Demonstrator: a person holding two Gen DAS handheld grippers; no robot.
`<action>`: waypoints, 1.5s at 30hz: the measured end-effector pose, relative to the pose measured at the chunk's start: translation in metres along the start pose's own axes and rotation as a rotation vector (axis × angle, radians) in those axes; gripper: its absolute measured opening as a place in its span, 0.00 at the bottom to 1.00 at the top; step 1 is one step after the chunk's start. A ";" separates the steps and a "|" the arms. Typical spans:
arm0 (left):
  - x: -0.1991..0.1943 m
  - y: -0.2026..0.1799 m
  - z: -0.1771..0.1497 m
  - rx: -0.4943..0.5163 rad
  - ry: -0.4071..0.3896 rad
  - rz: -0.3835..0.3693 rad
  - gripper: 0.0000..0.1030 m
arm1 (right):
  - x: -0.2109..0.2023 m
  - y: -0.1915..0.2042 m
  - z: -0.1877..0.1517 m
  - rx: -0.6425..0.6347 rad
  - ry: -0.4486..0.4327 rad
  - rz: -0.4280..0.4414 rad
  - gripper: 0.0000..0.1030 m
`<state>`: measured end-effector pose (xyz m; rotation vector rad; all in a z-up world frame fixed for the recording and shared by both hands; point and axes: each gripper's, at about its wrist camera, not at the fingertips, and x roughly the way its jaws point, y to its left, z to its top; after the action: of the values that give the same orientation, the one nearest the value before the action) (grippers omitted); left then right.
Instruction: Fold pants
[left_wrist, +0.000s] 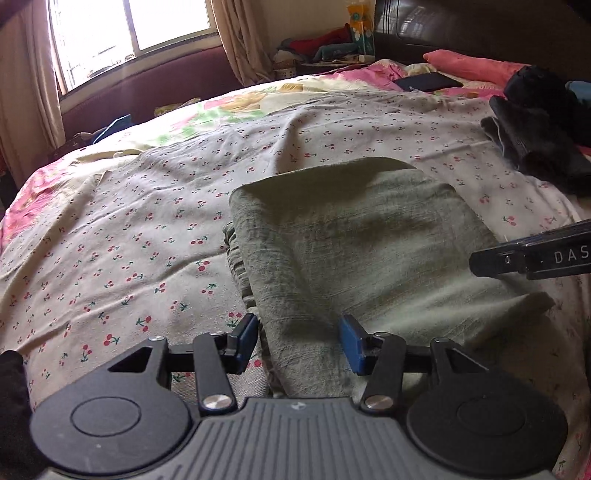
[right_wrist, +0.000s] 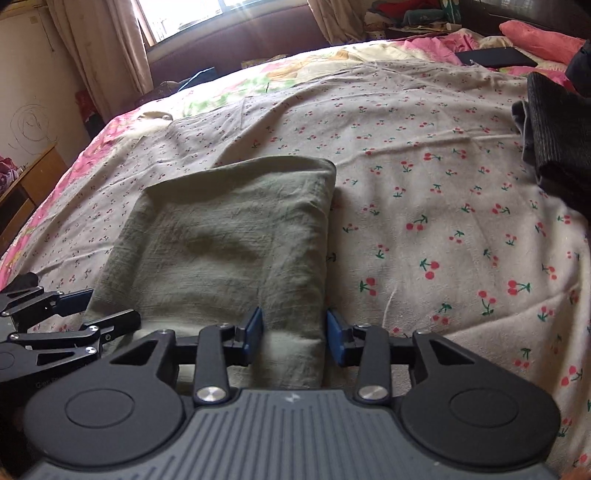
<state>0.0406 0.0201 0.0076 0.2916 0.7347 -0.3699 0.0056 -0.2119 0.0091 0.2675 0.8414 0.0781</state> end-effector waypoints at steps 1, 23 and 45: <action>-0.006 -0.001 -0.001 -0.007 -0.001 -0.012 0.62 | -0.007 0.002 0.001 -0.009 -0.023 0.008 0.37; -0.020 -0.008 -0.018 -0.126 0.068 -0.010 0.67 | -0.029 0.011 -0.026 0.010 0.035 0.006 0.46; -0.028 -0.005 -0.020 -0.153 0.047 -0.029 0.68 | -0.032 0.017 -0.037 0.020 0.067 -0.016 0.49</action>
<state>0.0078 0.0294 0.0124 0.1454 0.8096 -0.3332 -0.0426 -0.1931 0.0136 0.2784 0.9111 0.0633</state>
